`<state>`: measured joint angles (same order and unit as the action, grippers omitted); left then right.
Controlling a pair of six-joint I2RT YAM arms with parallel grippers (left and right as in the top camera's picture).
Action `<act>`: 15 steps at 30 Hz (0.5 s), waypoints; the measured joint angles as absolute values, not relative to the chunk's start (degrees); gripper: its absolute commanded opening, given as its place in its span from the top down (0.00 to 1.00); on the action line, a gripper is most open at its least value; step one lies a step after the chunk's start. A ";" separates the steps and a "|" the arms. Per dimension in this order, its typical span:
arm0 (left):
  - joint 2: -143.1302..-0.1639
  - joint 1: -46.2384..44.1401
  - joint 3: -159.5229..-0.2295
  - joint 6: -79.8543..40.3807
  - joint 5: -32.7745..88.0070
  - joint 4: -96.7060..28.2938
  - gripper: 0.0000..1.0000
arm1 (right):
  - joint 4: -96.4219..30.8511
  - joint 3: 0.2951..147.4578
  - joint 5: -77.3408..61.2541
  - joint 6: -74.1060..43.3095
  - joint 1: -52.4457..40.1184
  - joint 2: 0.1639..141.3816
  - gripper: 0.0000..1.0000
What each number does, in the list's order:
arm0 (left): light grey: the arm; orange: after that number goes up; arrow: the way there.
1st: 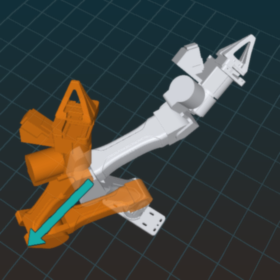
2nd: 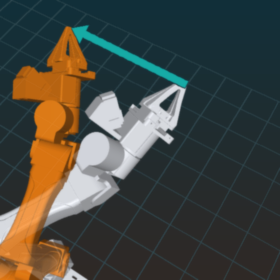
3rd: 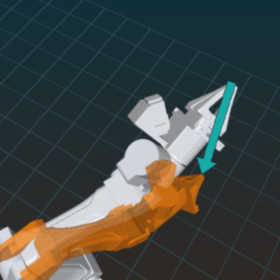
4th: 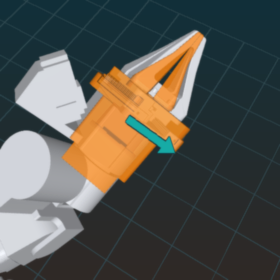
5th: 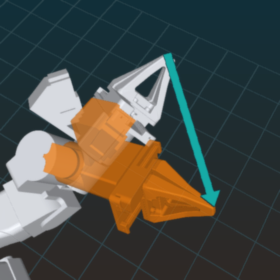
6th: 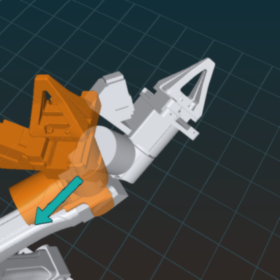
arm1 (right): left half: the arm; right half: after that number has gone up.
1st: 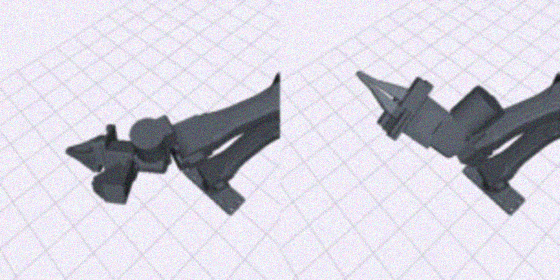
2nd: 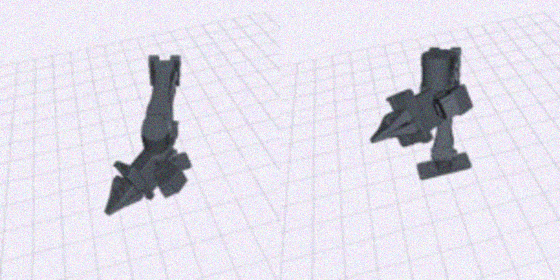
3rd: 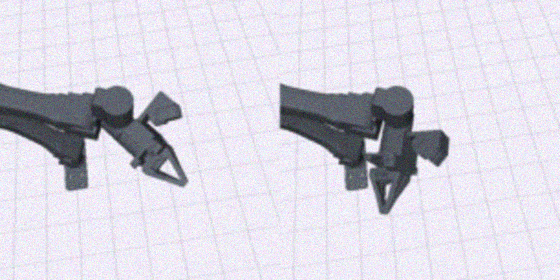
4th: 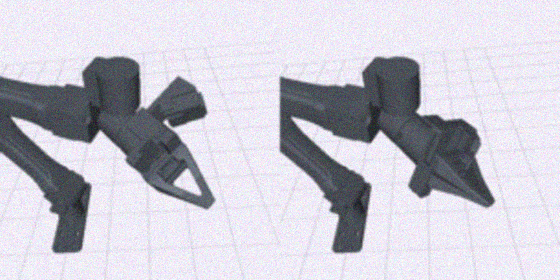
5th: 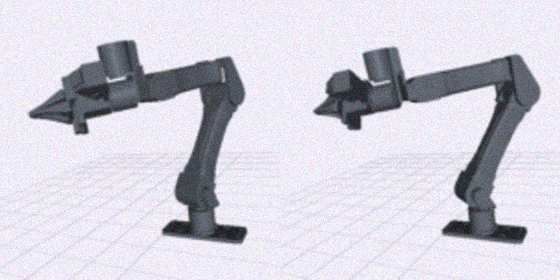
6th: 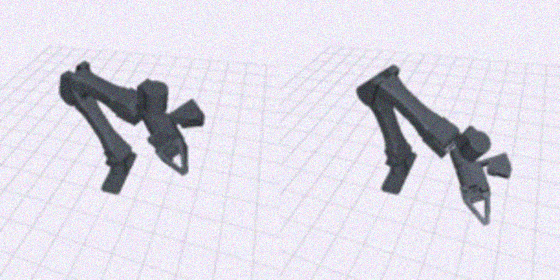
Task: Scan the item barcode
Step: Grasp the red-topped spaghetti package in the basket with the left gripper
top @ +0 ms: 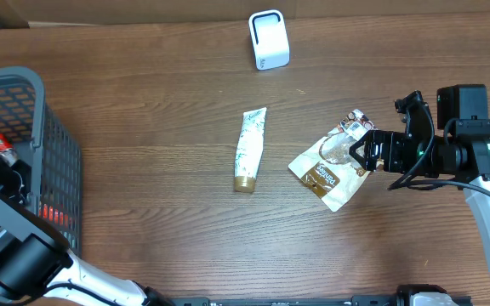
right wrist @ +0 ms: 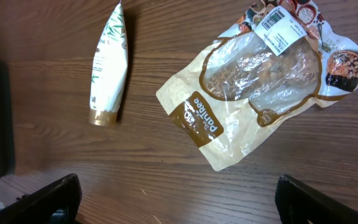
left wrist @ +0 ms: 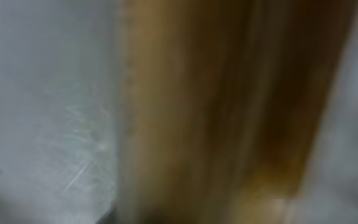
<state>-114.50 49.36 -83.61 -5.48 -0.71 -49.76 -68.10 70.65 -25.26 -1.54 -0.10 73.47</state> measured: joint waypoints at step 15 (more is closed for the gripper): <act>-114.78 49.76 -91.09 -2.74 5.08 -59.02 0.96 | -68.99 70.65 -25.28 -1.52 -0.10 73.47 0.00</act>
